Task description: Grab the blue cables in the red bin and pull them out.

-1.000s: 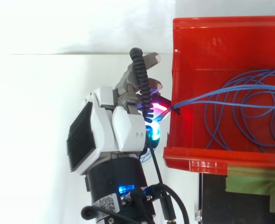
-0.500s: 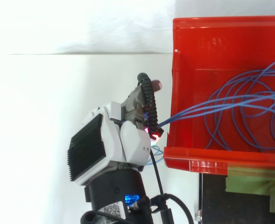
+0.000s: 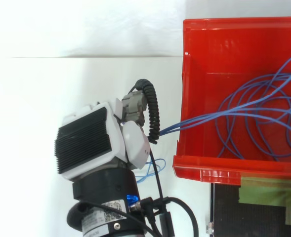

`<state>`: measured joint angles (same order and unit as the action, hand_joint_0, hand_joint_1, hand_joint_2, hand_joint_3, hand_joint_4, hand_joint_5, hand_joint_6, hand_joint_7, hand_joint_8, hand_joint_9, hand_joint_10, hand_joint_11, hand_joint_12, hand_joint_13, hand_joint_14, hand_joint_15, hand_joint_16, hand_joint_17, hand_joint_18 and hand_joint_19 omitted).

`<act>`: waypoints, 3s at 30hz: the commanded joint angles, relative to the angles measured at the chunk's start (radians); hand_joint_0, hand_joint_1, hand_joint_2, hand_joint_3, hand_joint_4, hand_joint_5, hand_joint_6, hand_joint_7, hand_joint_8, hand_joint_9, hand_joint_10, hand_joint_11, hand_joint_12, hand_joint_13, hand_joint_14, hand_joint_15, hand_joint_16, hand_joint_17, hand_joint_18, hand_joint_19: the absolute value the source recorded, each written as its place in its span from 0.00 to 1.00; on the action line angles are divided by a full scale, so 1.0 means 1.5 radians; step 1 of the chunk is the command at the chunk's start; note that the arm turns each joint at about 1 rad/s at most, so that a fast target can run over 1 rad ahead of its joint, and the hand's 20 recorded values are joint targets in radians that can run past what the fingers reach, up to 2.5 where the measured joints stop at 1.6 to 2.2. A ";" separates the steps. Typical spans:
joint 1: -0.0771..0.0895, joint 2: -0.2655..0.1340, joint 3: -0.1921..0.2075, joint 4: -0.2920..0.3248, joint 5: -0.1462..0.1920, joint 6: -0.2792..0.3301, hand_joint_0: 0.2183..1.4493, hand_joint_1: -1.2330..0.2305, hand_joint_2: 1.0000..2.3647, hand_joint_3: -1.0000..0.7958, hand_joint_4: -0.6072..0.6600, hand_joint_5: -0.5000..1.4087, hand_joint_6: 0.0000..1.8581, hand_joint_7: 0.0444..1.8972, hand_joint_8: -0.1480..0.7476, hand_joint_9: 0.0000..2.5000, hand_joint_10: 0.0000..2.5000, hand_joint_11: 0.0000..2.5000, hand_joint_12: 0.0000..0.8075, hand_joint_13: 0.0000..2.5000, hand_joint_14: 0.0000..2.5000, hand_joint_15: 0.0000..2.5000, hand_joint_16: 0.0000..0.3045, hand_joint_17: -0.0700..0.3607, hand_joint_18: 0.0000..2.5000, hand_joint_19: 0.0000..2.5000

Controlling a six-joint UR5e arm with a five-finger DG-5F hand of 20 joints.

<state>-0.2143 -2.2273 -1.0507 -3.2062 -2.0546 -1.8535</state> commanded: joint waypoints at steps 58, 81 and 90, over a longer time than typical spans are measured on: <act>0.065 -0.001 0.002 -0.262 0.046 1.131 0.53 0.29 0.00 0.00 0.52 0.83 0.31 0.42 0.40 0.39 0.01 0.27 0.40 0.27 0.01 0.17 0.13 0.38 0.22 0.22; 0.067 -0.001 0.001 -0.261 0.047 1.100 0.53 0.29 0.00 0.00 0.52 0.83 0.31 0.42 0.40 0.47 0.01 0.48 0.40 0.45 0.01 0.48 0.14 0.38 0.32 0.32; 0.067 0.000 0.000 -0.261 0.047 1.093 0.53 0.29 0.00 0.00 0.52 0.83 0.31 0.42 0.38 0.51 0.01 0.58 0.38 0.51 0.01 0.60 0.14 0.38 0.34 0.35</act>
<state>-0.1133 -2.2286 -1.0506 -3.5972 -1.9839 -0.2100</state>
